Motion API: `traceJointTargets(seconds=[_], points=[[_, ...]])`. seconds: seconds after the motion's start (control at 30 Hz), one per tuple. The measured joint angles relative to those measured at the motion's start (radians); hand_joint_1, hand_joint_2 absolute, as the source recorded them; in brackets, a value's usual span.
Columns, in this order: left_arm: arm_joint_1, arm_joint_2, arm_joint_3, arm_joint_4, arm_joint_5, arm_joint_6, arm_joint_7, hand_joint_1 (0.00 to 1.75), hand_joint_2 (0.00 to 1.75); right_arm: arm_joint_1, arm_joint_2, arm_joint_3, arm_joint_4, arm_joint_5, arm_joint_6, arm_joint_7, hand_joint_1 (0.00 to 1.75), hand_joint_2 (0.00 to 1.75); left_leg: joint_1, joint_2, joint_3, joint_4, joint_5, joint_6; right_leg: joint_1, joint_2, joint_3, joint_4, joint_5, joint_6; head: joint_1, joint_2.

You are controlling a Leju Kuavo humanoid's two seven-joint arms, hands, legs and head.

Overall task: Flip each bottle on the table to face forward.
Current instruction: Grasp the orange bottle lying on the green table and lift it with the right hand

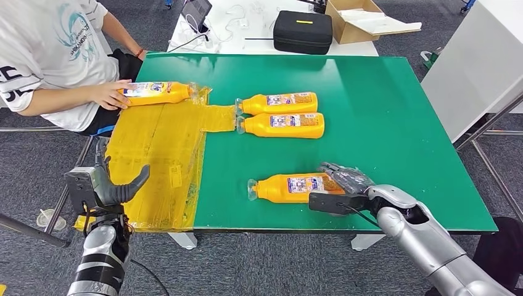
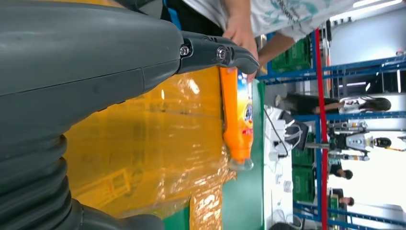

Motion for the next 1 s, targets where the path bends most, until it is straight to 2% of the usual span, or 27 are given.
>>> traceJointTargets(seconds=[0.27, 0.57, 0.6, 0.63, 0.7, 0.73, 0.77, 1.0], points=[[0.000, -0.010, -0.001, 0.018, 0.000, -0.002, 0.000, 0.00, 1.75, 0.001, 0.010, 0.022, 0.052, 0.036, -0.051, 0.027, 0.00, 1.75, 0.000, 0.000, 0.000, 0.000, 0.000, 0.000, 0.000, 0.000, 0.000, 0.000, 0.000, 0.000, 0.000, 0.000], [-0.002, -0.019, -0.006, 0.037, 0.000, -0.009, 0.000, 0.00, 1.75, -0.004, 0.070, 0.028, 0.142, 0.074, -0.121, 0.033, 0.00, 1.75, 0.000, 0.000, 0.000, 0.000, 0.000, 0.000, 0.000, 0.000, 0.000, 0.000, 0.000, 0.000, 0.000, 0.000], [-0.002, -0.020, -0.006, 0.039, 0.000, -0.009, 0.000, 0.00, 1.75, -0.005, 0.076, 0.028, 0.151, 0.078, -0.126, 0.032, 0.07, 1.75, 0.000, 0.000, 0.000, 0.000, 0.000, 0.000, 0.000, 0.000, 0.000, 0.000, 0.000, 0.000, 0.000, 0.000], [-0.003, -0.020, -0.006, 0.041, 0.000, -0.010, 0.000, 0.00, 1.75, -0.007, 0.082, 0.028, 0.159, 0.080, -0.130, 0.031, 0.41, 1.75, 0.000, 0.000, 0.000, 0.000, 0.000, 0.000, 0.000, 0.000, 0.000, 0.000, 0.000, 0.000, 0.000, 0.000], [-0.003, -0.022, -0.006, 0.044, 0.000, -0.012, 0.000, 0.00, 1.75, -0.010, 0.094, 0.026, 0.175, 0.084, -0.136, 0.025, 1.25, 1.75, 0.000, 0.001, 0.001, 0.000, 0.000, 0.000, 0.000, 0.000, 0.000, 0.000, 0.000, 0.000, 0.000, 0.000], [-0.004, -0.023, -0.006, 0.045, 0.000, -0.012, 0.000, 0.00, 1.75, -0.012, 0.100, 0.025, 0.183, 0.084, -0.140, 0.020, 1.60, 1.75, 0.000, 0.001, 0.001, 0.000, 0.000, 0.000, 0.000, 0.000, 0.000, 0.000, 0.000, 0.000, 0.000, 0.000], [-0.005, -0.024, -0.006, 0.046, 0.000, -0.013, 0.000, 0.00, 1.75, -0.013, 0.108, 0.023, 0.191, 0.084, -0.146, 0.013, 1.67, 1.75, 0.000, 0.002, 0.001, 0.000, 0.000, 0.000, 0.000, 0.000, 0.000, 0.000, 0.000, 0.000, 0.000, 0.000], [-0.015, -0.027, -0.007, 0.061, 0.000, -0.021, 0.000, 0.00, 1.75, -0.012, 0.151, -0.002, 0.227, 0.066, -0.176, -0.043, 1.75, 1.75, 0.000, 0.004, 0.003, 0.000, 0.000, 0.000, 0.001, 0.000, 0.001, 0.000, 0.000, 0.000, 0.000, 0.000]])
